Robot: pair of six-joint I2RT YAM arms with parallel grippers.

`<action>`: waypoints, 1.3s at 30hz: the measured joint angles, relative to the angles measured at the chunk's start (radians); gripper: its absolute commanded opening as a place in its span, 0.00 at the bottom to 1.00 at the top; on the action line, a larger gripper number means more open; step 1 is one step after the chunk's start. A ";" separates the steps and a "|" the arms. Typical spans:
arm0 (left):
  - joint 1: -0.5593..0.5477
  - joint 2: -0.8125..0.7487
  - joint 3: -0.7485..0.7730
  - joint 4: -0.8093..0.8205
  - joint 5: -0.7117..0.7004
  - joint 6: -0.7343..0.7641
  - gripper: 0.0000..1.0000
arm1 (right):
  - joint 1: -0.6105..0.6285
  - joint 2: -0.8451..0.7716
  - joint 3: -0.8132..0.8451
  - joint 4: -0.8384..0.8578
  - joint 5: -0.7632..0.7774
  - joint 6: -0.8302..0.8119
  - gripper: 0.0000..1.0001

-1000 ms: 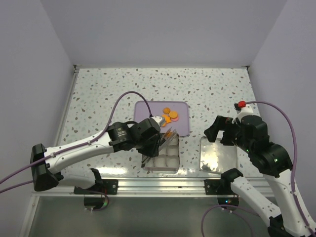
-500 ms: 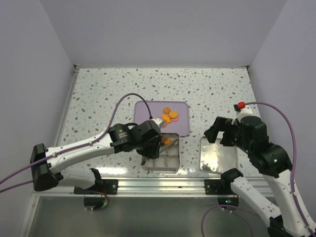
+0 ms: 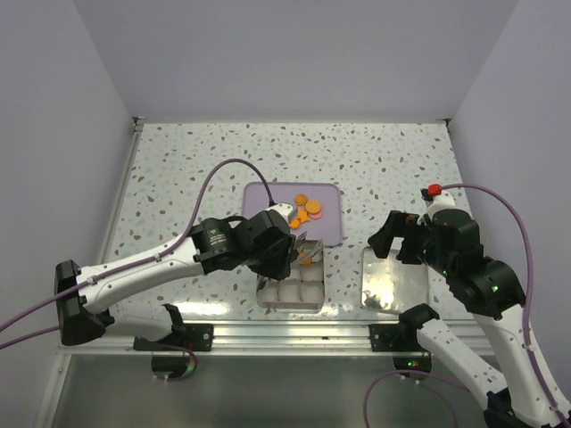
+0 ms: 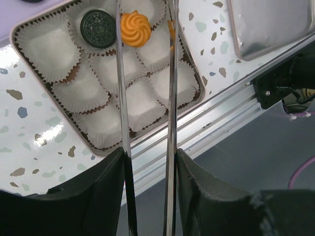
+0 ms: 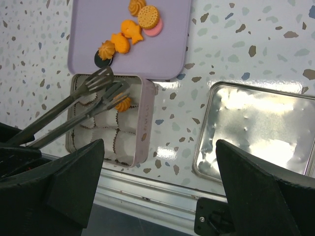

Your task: Pack the cookies

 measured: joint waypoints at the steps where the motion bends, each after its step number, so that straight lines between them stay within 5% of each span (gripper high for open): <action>1: 0.000 0.000 0.015 -0.006 -0.008 0.000 0.48 | 0.000 0.000 0.000 0.001 0.000 0.000 0.99; 30: 0.000 -0.092 -0.063 -0.087 -0.001 -0.027 0.40 | 0.000 0.014 -0.020 0.003 0.000 -0.008 0.99; 39: -0.001 -0.158 -0.062 -0.123 0.003 -0.034 0.22 | 0.000 0.021 -0.025 0.010 0.000 -0.008 0.99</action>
